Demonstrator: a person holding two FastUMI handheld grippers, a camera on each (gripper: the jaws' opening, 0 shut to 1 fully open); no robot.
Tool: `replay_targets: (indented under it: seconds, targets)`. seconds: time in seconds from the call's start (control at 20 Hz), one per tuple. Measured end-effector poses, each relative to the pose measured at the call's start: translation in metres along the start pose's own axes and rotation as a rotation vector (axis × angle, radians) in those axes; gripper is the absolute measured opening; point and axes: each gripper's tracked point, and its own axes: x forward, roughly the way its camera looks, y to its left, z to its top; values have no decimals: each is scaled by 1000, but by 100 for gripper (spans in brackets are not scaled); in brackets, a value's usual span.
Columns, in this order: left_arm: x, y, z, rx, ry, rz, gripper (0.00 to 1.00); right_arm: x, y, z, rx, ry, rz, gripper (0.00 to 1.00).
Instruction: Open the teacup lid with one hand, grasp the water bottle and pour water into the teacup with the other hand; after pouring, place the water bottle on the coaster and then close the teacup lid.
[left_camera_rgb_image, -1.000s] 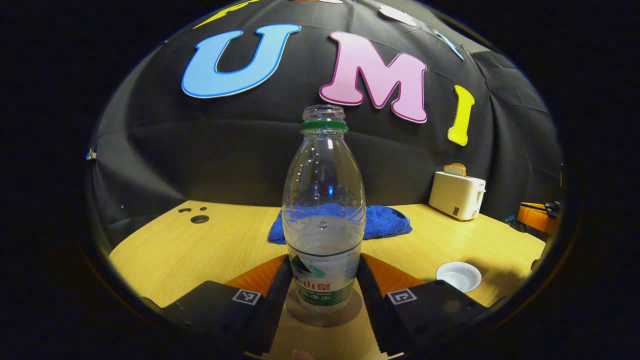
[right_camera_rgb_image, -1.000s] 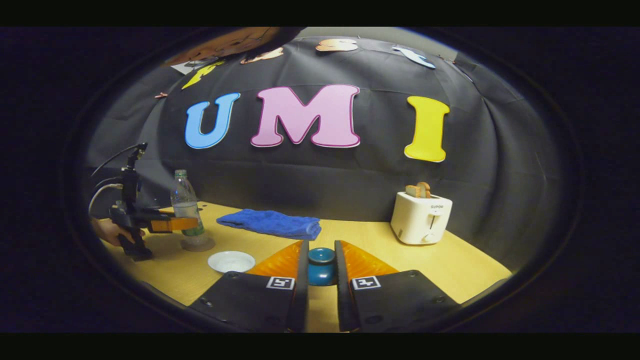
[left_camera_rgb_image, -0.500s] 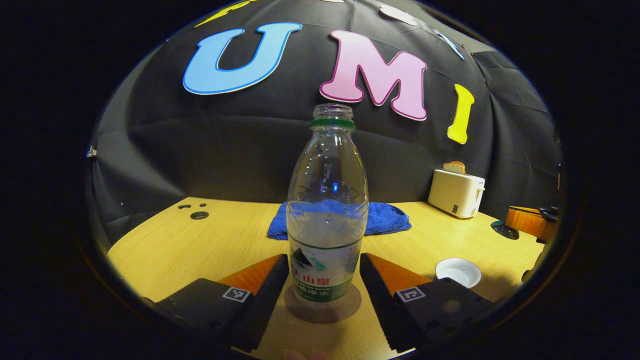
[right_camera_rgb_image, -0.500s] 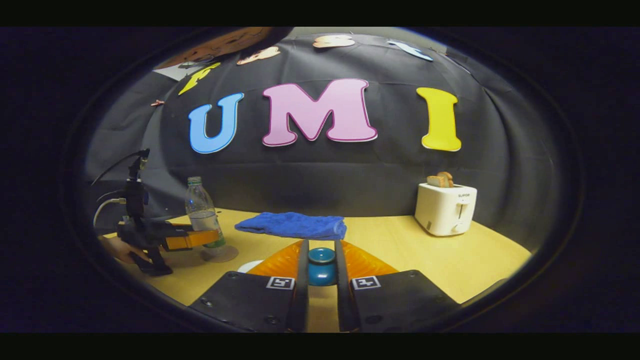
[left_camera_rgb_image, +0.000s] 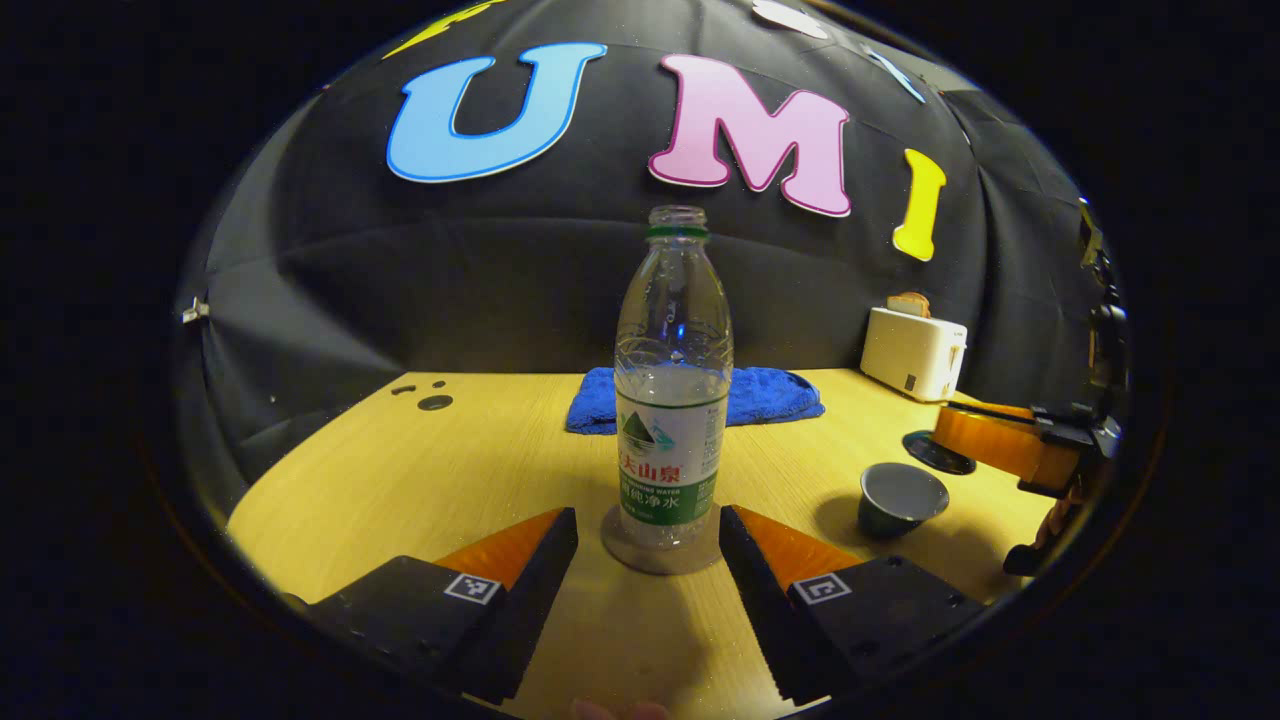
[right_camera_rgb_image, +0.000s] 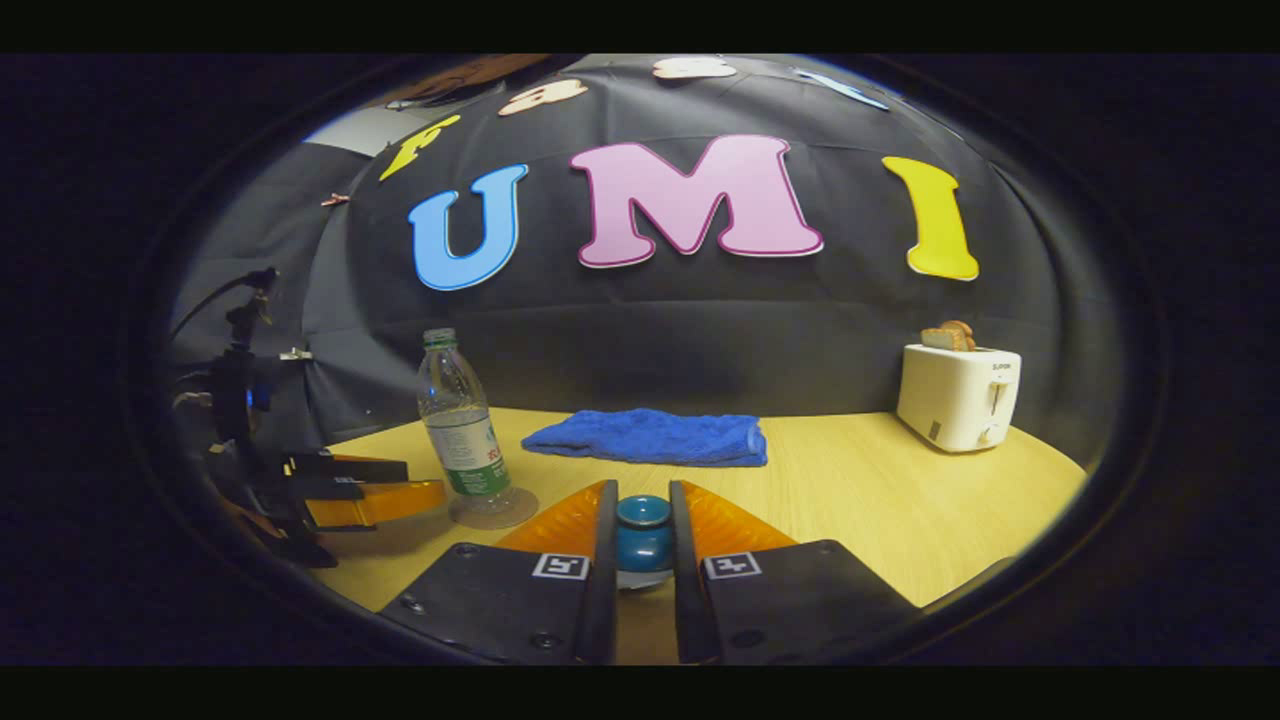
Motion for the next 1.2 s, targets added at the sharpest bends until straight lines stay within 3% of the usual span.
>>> replay_targets:
  seconds: [0.2,0.25,0.5,0.55,0.6,0.7,0.8,0.9,1.05,1.2]
  targets:
    - [-17,-5,9,23,-22,-14,90,9,8,-15,-8,49,12,27]
    - [-20,-7,10,23,-27,-19,90,11,9,-18,-15,61,11,22]
    - [-23,-7,12,30,-29,-25,90,15,4,-25,-51,81,-17,27]
    - [-22,-6,12,30,-29,-25,90,15,6,-26,-52,85,-13,22]
    - [-22,-5,12,30,-30,-21,90,16,8,-27,-59,93,-10,22]
    - [-22,-6,13,34,-29,-20,90,18,9,-31,-78,107,-14,34]
    - [-24,-6,14,36,-32,-22,90,18,10,-34,-99,116,-20,33]
    - [-25,-6,16,34,-33,-16,90,16,14,-34,-106,120,-13,46]
    - [-34,-5,24,8,-23,1,90,6,21,-15,-55,89,3,83]
    - [-54,-2,45,-27,-32,34,90,-16,28,26,0,48,-8,92]
